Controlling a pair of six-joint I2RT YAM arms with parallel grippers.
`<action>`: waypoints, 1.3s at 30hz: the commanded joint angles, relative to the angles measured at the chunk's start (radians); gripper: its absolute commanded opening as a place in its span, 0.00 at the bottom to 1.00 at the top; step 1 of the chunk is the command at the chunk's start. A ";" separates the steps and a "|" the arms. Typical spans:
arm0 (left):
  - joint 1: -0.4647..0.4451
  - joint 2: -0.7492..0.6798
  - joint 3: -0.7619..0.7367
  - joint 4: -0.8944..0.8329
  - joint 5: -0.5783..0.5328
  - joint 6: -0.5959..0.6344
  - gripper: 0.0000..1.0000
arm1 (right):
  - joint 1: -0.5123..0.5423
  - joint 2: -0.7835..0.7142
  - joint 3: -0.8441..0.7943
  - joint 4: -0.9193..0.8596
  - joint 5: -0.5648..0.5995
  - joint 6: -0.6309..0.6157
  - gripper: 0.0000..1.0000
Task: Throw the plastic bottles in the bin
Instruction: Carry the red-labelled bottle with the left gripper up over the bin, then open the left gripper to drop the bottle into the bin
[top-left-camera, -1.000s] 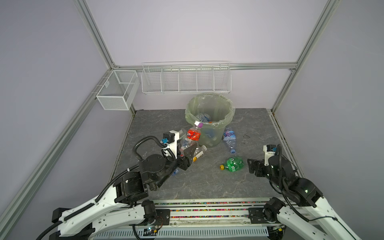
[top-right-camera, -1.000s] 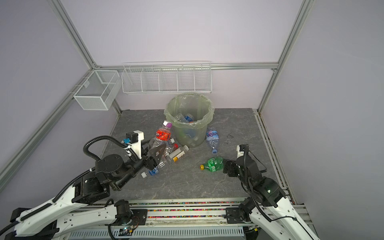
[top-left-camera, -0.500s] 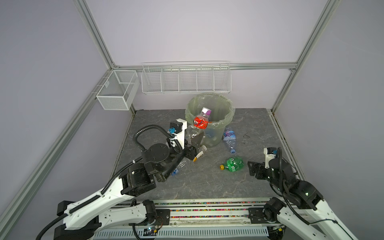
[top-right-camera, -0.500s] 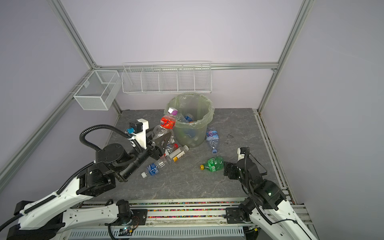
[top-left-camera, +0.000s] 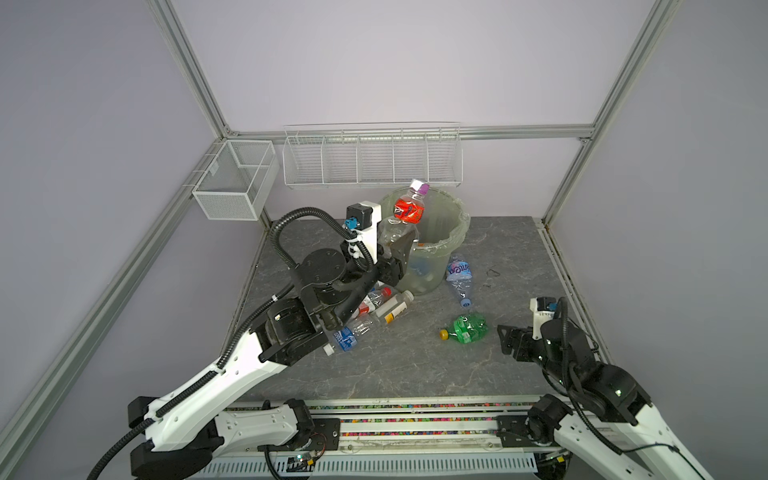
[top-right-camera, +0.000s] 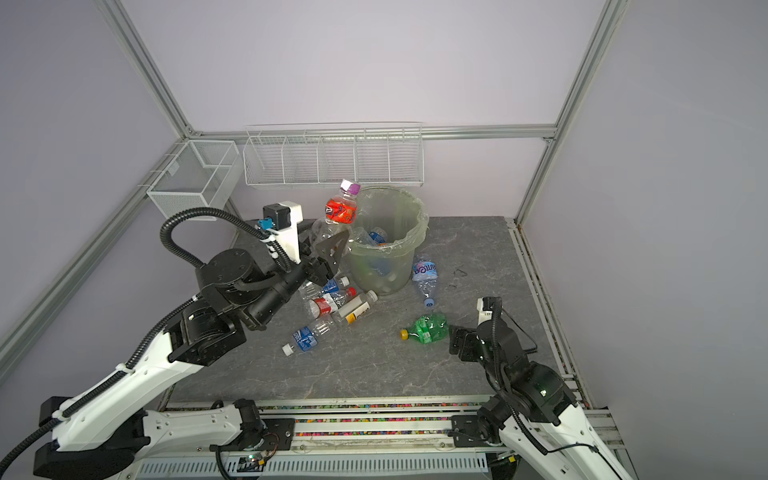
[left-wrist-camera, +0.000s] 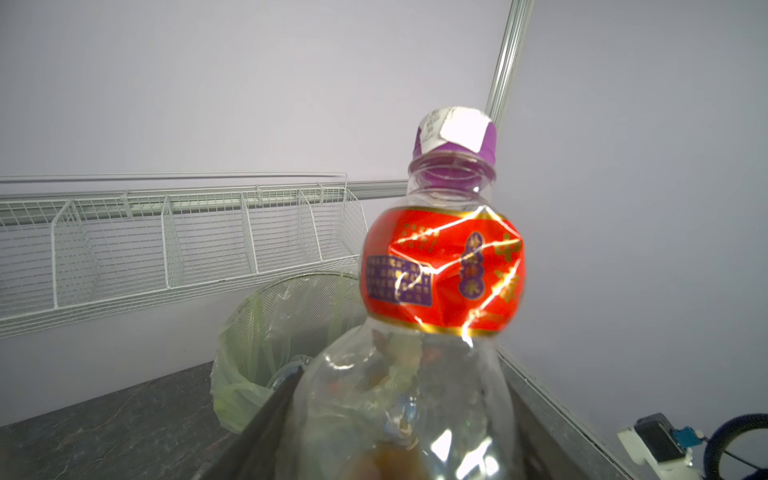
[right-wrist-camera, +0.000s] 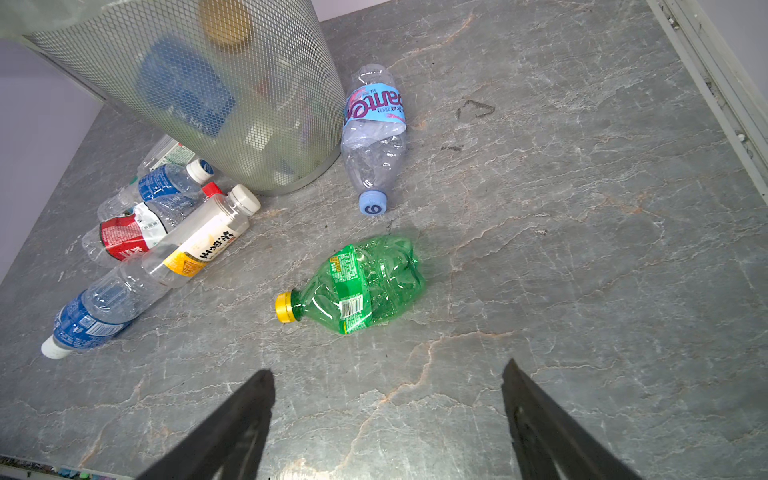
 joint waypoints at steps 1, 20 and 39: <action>0.020 0.042 0.060 -0.009 0.053 0.023 0.34 | -0.004 -0.014 -0.016 -0.015 0.003 0.022 0.88; 0.190 0.299 0.324 -0.083 0.210 -0.028 0.33 | -0.005 -0.026 -0.023 -0.023 0.006 0.022 0.88; 0.325 0.796 0.973 -0.664 0.308 -0.154 0.99 | -0.004 -0.038 0.005 -0.046 0.004 0.018 0.88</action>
